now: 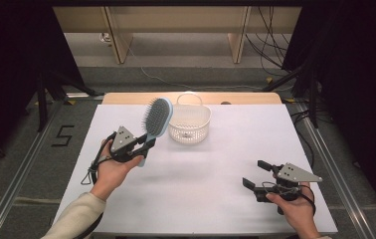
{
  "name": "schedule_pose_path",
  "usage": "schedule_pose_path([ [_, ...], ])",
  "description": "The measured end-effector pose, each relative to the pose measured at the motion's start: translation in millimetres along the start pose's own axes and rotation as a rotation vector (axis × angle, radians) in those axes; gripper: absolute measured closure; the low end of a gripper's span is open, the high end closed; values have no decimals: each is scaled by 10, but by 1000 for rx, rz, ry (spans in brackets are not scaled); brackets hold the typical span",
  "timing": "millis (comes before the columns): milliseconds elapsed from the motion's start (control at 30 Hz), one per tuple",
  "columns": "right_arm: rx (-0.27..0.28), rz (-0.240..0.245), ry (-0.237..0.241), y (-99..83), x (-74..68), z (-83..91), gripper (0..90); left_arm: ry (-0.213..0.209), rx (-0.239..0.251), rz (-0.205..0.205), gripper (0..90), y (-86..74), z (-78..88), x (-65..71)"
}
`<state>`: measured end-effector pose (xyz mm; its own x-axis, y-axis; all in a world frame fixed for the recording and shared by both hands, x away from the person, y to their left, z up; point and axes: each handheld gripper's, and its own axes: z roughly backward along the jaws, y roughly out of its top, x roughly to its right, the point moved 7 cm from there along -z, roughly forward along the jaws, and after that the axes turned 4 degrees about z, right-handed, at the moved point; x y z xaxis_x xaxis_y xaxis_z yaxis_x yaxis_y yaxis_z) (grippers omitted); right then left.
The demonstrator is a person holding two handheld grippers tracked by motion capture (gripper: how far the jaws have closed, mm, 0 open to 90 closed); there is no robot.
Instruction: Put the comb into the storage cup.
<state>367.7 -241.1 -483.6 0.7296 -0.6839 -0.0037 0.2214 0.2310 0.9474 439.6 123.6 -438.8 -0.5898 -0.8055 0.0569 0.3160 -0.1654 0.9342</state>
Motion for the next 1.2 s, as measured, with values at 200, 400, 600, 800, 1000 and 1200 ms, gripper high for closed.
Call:
schedule_pose_path([
  [200, -2, -1, 1, -2, -1, 2, 148, -1, 3, 1, 695, 17, -17, 6],
  [400, -1, -1, 1, -1, 0, 1, 148, 0, 8, -1, 695, 42, -29, 5],
  [600, 0, -5, 0, 0, -1, 2, 149, 0, 16, -4, 695, 76, -42, 12],
  [800, -2, -7, 0, -1, -1, 3, 148, -3, 15, -7, 696, 89, -70, 28],
  [1000, 0, -7, 1, 0, 0, 2, 148, -6, 21, -12, 695, 127, -91, 52],
  [1200, 0, -8, 1, -1, 0, 2, 149, -12, 19, -19, 695, 149, -125, 81],
])
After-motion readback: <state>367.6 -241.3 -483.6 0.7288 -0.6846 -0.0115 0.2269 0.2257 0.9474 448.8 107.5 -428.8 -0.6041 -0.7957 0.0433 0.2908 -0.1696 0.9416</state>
